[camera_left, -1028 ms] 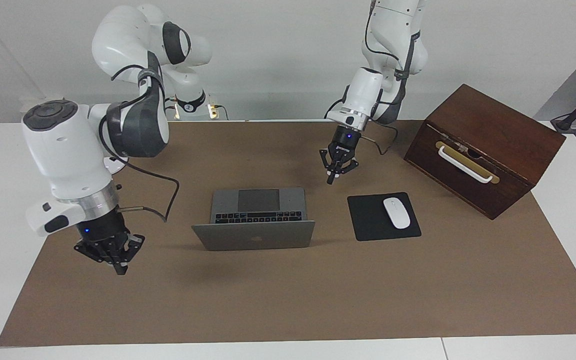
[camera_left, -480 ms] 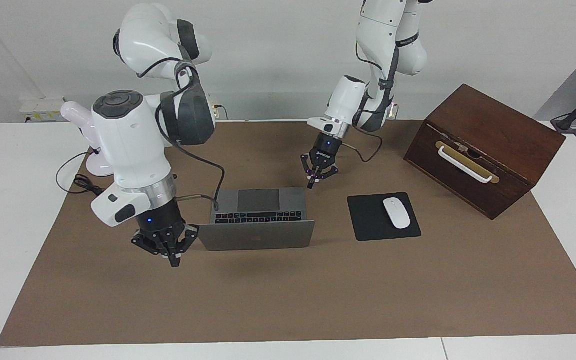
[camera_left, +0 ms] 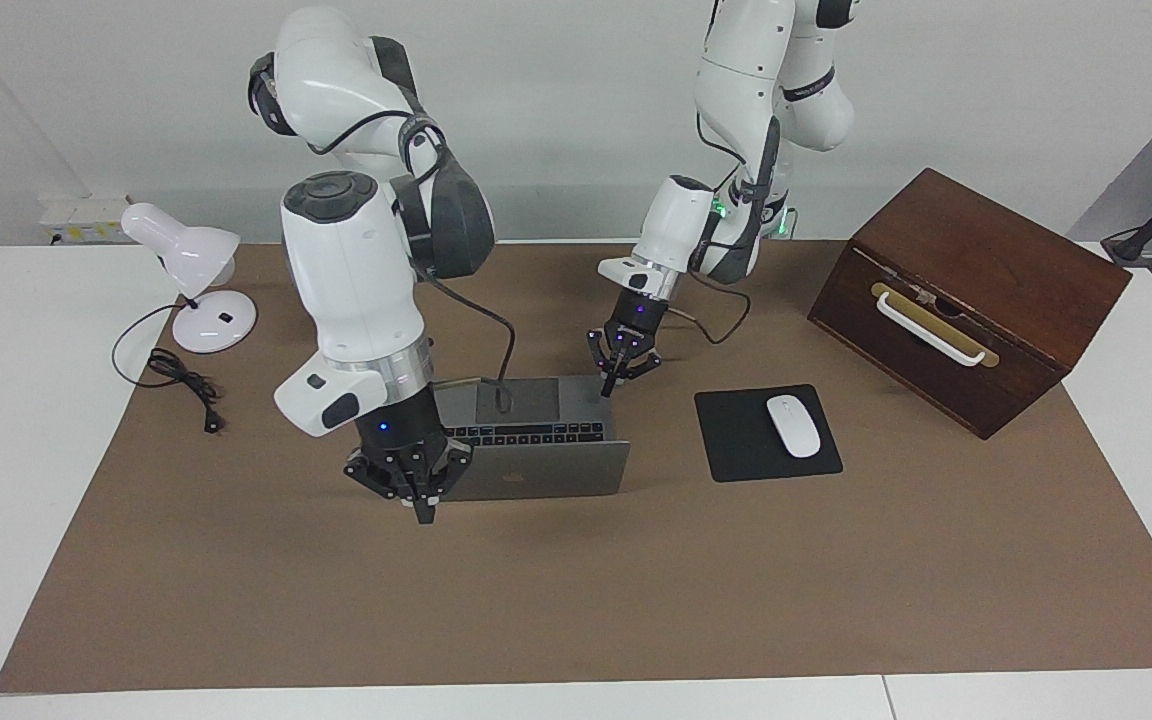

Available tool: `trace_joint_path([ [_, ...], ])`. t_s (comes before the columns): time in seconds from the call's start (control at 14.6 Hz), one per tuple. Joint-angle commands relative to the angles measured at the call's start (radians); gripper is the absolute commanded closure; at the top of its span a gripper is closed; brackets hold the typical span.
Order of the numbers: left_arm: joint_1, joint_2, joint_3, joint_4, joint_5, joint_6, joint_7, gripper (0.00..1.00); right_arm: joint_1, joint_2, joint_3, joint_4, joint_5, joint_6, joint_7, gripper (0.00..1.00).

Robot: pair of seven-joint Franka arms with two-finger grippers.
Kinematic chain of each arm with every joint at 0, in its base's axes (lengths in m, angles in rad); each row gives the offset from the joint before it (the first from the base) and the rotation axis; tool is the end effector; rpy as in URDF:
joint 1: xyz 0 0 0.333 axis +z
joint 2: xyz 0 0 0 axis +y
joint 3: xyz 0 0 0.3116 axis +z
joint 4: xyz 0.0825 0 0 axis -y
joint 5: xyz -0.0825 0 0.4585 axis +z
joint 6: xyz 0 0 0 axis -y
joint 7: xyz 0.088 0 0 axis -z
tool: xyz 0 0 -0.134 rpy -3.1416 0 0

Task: Close laptop with both arms
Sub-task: 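Hold the laptop base with the left gripper while the right gripper reaches the lid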

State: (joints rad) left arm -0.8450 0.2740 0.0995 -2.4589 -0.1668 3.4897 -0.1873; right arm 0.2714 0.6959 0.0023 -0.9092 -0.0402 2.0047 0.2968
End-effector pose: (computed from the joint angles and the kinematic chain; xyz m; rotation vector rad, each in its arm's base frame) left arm 0.4391 -0.3739 0.1864 2.6059 -0.5189 0.9566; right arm 0.8265 0.2278 0.4968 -3.0067 0.0217 -0.6006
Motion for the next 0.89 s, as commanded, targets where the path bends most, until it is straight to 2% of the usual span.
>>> trace_joint_path([
  [0.0,-0.037,0.037,0.016,0.021,-0.034,0.017,0.006,1.0,0.024,-0.004,0.005,-0.013,-0.009,0.022,0.059,1.0],
  [0.21,-0.046,0.048,0.017,0.021,-0.034,0.017,0.008,1.0,0.08,0.007,0.005,-0.019,-0.01,0.048,0.114,1.0],
  [0.55,-0.051,0.059,0.019,0.018,-0.031,0.017,0.015,1.0,0.111,0.013,0.007,-0.117,-0.006,0.163,0.148,1.0],
  [0.82,-0.049,0.07,0.02,0.011,-0.005,0.017,0.054,1.0,0.118,0.011,0.007,-0.143,-0.001,0.164,0.148,1.0],
])
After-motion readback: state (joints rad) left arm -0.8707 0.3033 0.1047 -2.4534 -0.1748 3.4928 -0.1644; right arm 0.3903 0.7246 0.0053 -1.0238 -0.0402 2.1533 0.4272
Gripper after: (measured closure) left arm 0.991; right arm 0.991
